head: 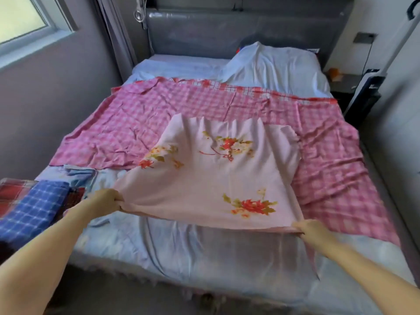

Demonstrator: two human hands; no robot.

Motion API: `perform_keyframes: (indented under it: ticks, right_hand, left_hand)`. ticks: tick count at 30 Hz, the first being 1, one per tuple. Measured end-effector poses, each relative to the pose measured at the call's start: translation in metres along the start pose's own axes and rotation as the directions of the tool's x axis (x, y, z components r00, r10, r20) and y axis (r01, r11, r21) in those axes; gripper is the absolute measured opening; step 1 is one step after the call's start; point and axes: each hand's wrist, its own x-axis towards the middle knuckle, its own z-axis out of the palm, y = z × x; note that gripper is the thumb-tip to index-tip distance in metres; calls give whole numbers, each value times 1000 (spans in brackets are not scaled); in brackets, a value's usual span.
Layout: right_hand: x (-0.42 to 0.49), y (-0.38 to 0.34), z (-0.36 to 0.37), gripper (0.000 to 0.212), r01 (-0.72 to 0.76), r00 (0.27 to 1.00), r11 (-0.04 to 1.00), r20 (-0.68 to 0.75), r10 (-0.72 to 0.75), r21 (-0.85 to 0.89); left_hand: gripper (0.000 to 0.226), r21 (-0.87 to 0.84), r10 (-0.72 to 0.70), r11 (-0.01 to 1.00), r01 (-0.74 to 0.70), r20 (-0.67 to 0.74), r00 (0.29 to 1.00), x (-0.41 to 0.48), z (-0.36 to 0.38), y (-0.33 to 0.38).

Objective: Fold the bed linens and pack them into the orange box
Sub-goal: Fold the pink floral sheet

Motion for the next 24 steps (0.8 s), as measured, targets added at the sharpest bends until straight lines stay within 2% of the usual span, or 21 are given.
perform_keyframes:
  ticks: [1,3,5,8,11,13,14,15,18,20,24]
  right_hand:
    - [-5,-3,17,22,-10,998,1000,58,10,0]
    - [-17,-13,37,32,-10,990,1000,141,9,3]
    - [-27,-22,47,22,-29,977,999,212,23,24]
    - [-30,-28,65,27,-25,971,1000,237,21,10]
    - [-27,-31,83,28,-160,921,987,365,139,27]
    - [-27,-29,94,19,-176,886,984,435,161,-7]
    - [-28,-26,97,27,-188,873,982,455,177,-20]
    - [-30,-26,104,32,-215,864,976,463,200,-19]
    - [-34,-22,110,29,-325,845,946,453,284,12]
    - [-35,-14,115,29,-430,832,899,422,361,80]
    - [-41,13,127,23,-611,788,742,301,537,275]
  left_hand:
    - [16,54,2,999,-4,48,999,-4,15,-4]
    - [18,131,5,991,-22,129,992,-9,41,-13]
    - [21,209,12,976,-55,203,979,-12,60,-21]
    - [25,300,-10,950,-88,311,950,-8,80,-26]
    - [38,464,-66,868,-180,466,882,3,86,-17]
    - [51,502,-103,835,-224,543,833,12,85,-4]
    - [55,498,-112,839,-220,553,825,18,83,5]
    - [56,493,-93,838,-232,549,831,29,82,17]
    - [47,494,50,803,-334,502,864,63,81,60]
    - [42,482,149,772,-415,497,855,86,85,97]
    - [36,481,269,705,-522,499,824,115,108,177]
